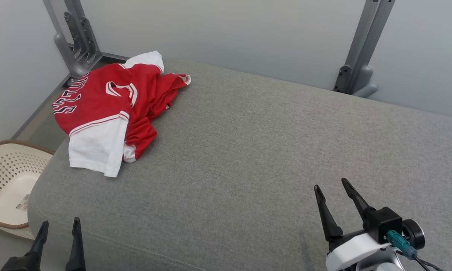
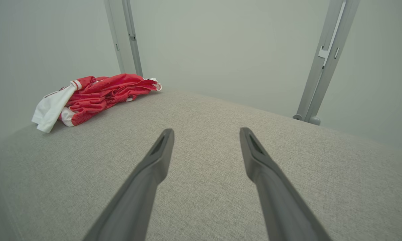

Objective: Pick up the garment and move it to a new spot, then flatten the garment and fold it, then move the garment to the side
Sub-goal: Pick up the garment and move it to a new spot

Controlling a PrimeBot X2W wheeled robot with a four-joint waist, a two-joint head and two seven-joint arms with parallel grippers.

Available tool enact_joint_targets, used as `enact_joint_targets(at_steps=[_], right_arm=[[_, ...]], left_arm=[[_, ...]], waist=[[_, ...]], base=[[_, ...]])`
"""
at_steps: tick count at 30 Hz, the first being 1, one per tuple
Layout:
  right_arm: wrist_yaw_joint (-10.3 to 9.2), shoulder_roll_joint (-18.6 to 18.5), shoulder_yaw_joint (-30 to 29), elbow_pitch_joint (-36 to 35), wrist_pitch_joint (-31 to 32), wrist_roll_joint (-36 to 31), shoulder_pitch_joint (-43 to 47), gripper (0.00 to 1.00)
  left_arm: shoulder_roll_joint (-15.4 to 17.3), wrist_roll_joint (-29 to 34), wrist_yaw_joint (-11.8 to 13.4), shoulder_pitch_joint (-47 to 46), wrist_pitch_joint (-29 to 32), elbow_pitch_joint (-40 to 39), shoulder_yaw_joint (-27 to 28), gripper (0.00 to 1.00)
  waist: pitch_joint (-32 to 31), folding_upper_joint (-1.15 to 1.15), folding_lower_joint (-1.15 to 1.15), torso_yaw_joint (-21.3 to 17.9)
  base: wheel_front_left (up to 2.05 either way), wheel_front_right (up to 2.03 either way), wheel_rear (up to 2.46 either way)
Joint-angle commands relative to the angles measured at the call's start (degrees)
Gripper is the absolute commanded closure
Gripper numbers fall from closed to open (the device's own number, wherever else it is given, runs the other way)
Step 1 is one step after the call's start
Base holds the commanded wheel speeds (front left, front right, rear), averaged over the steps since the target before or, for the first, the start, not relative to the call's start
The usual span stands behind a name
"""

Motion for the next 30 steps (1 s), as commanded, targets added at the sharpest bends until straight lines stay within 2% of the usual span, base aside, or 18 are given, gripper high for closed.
enact_joint_targets(at_steps=[1, 8, 14, 21, 23, 30], right_arm=[[0.0, -0.2, 0.1, 0.0, -0.2, 0.1, -0.4, 0.0], [0.0, -0.2, -0.6, -0.6, -0.2, -3.0, -2.7, 0.0], [-0.01, -0.2, -1.1, -1.6, -0.2, -6.0, -6.3, 0.0], [-0.01, -0.2, 0.0, -3.4, -0.2, -8.4, -11.0, 0.0], [0.0, -0.2, 0.1, -4.0, -0.2, -8.2, -12.0, 0.0], [-0.01, -0.2, -0.3, -5.2, -0.2, -8.1, -13.5, 0.0]], left_arm=[[0.2, -0.6, -0.1, -0.3, 0.0, -0.4, 0.0, 0.0], [2.7, -4.2, -0.1, -8.7, 0.8, 3.8, -5.1, 0.0], [7.0, -10.5, -0.1, -21.9, 8.3, 11.0, -8.7, 0.0], [11.2, -22.0, -0.1, -35.9, 15.6, 17.7, -10.9, 0.0], [13.3, -23.0, 0.0, -38.9, 16.3, 19.5, -12.1, 0.0], [15.8, -28.6, 0.0, -44.7, 15.5, 26.9, -14.1, 0.0]], waist=[[1.0, 0.0, 0.0, 0.6], [7.4, 0.0, 0.0, -2.6], [15.9, 0.0, 0.0, -5.9], [25.5, 0.0, 0.0, -9.4], [27.6, 0.0, 0.0, -10.3], [30.1, 0.0, 0.0, -12.8]], base=[[0.0, 0.0, 0.0], [0.0, 0.0, 0.0], [0.0, 0.0, 0.0], [0.0, 0.0, 0.0], [0.0, 0.0, 0.0], [0.0, 0.0, 0.0]])
